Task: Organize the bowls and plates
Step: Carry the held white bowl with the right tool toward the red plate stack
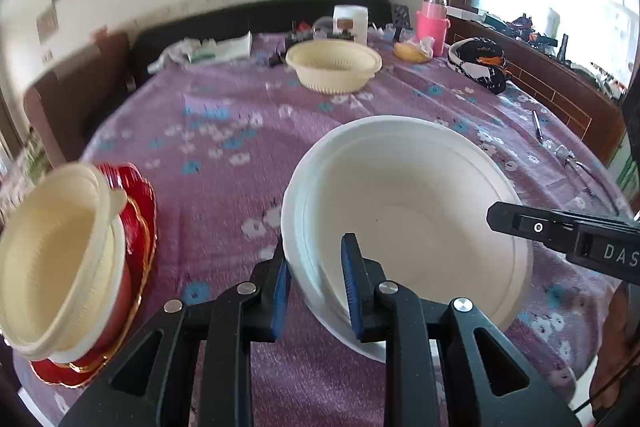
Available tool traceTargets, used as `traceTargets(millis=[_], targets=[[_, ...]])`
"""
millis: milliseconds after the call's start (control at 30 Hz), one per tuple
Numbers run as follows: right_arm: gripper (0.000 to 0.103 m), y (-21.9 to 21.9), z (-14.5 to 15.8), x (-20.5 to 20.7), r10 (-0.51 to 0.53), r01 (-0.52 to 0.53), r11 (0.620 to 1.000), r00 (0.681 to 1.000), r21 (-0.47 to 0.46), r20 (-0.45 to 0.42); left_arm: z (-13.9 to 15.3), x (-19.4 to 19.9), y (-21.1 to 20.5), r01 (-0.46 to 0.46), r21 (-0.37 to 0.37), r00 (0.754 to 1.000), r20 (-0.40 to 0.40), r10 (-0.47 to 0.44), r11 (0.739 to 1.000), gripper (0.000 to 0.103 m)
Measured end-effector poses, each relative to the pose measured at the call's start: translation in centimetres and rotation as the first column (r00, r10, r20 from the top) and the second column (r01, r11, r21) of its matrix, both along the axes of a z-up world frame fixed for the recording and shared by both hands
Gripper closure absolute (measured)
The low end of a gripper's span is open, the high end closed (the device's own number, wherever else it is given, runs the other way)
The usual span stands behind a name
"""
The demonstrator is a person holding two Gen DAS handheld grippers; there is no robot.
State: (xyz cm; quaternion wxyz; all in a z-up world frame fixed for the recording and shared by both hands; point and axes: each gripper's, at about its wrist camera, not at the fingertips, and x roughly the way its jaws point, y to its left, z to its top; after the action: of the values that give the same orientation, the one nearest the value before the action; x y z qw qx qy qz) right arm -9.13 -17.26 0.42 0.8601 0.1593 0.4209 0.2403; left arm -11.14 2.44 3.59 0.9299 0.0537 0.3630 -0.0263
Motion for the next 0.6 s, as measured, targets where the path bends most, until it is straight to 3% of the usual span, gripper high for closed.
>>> traceTargets(millis=[300,600], targets=[[0.090,0.0,0.1,-0.7,-0.040,0.041,0.999,0.999,-0.033,0.017,1.0,-1.5,-1.0,0.000,0.075,0.996,0.094,-0.007,0.997,0.081],[0.090,0.8,1.3,-1.9,-0.042,0.045,0.998,0.998,-0.047,0.049,1.8,-3.0,-0.4,-0.012,0.082,0.990,0.140,0.000,0.997,0.081]])
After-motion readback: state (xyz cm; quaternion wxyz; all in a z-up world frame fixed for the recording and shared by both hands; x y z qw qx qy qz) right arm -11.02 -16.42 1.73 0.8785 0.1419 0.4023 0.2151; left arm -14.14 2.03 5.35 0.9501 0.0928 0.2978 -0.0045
